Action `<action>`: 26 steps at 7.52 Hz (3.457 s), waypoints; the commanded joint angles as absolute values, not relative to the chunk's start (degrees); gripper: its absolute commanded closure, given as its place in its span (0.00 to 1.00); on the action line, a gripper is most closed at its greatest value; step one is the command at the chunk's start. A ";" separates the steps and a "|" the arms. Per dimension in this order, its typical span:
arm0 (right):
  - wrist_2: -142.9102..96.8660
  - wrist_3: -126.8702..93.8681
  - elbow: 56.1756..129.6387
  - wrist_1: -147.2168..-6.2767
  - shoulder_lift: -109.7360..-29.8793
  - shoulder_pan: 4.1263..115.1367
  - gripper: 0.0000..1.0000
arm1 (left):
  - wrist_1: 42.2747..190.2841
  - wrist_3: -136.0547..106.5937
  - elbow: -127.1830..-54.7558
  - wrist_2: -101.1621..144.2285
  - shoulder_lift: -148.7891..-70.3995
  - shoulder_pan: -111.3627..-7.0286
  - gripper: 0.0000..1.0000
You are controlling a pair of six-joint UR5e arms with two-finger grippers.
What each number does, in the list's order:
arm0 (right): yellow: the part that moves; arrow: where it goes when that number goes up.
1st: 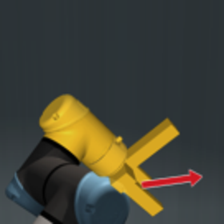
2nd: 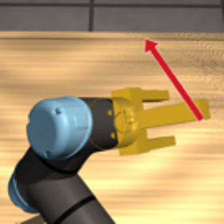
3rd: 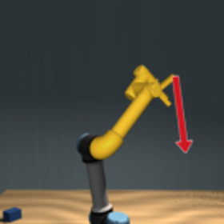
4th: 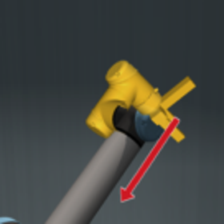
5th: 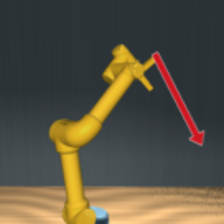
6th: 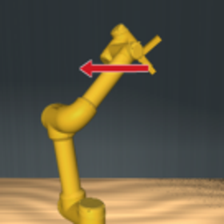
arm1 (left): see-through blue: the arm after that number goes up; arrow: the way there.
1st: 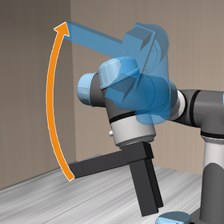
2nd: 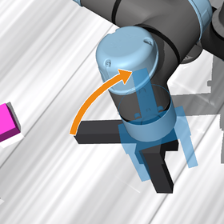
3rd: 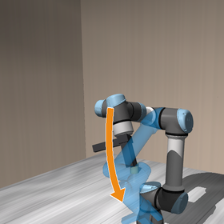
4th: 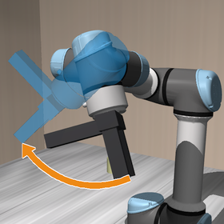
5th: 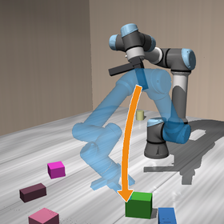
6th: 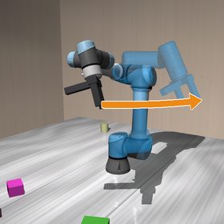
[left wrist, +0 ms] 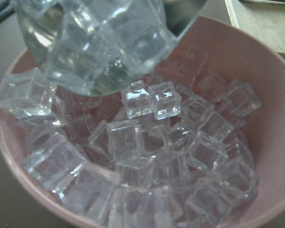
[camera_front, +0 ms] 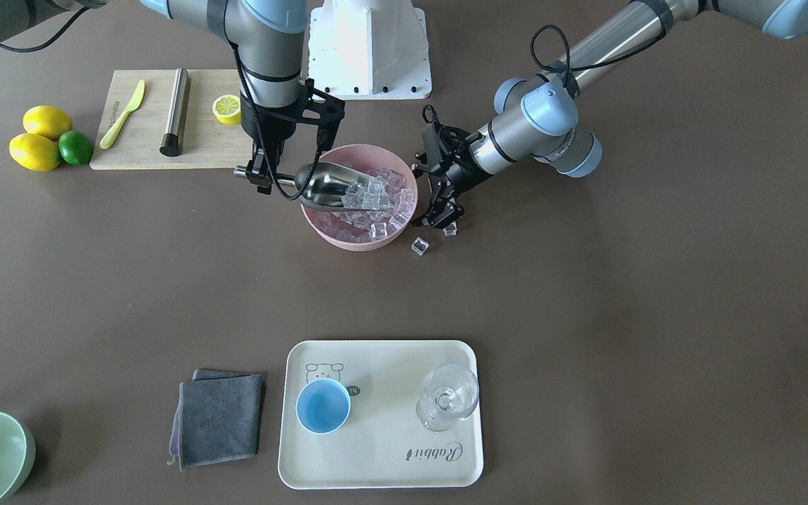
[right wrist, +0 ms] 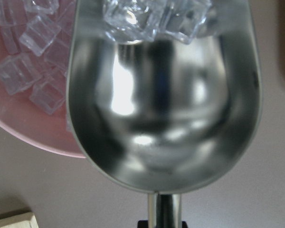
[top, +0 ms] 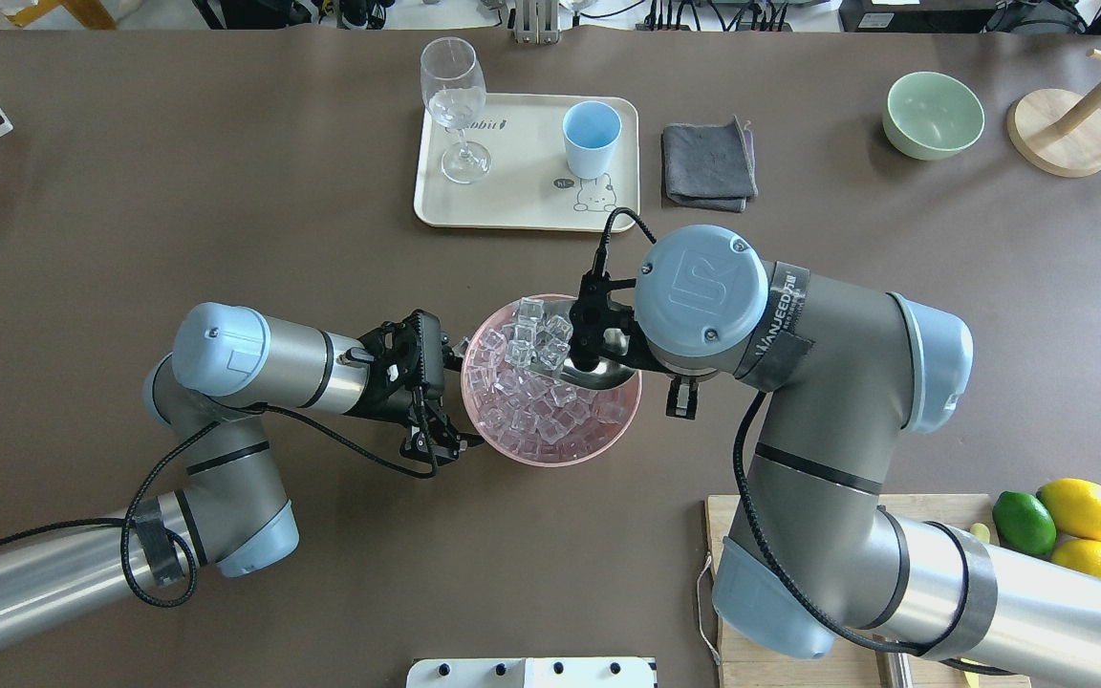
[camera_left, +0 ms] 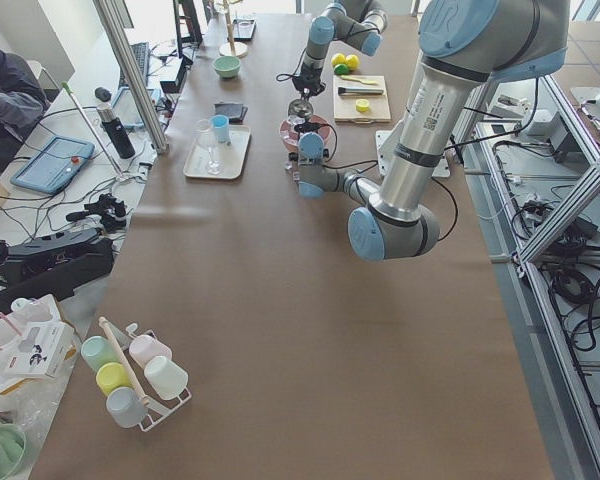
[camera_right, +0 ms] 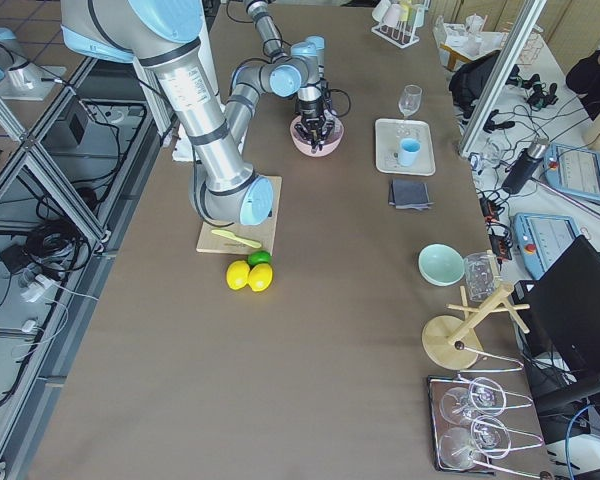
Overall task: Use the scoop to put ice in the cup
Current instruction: 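Drag the scoop through the ice cubes with the right gripper, scooping ice, then lift the ice-filled scoop toward the blue cup with the right gripper, then tip the scoop into the blue cup with the right gripper while the left gripper withdraws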
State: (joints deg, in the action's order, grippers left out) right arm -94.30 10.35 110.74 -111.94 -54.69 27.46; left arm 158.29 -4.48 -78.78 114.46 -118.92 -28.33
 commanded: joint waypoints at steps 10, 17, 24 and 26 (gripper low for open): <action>-107.80 -4.92 111.46 -91.22 -68.82 34.86 1.00 | 158.03 -4.48 -78.84 114.35 -118.92 -28.21 0.02; -125.51 -2.39 90.64 -121.29 -45.06 51.93 1.00 | 156.54 -4.57 -79.19 114.43 -118.57 -29.70 0.02; -123.84 9.14 64.28 -130.61 -25.95 53.70 1.00 | 142.93 -4.22 -86.91 114.61 -116.37 -34.62 0.02; -123.92 12.90 59.18 -130.69 -23.39 53.70 1.00 | 136.88 -4.13 -90.24 114.52 -114.71 -36.90 0.02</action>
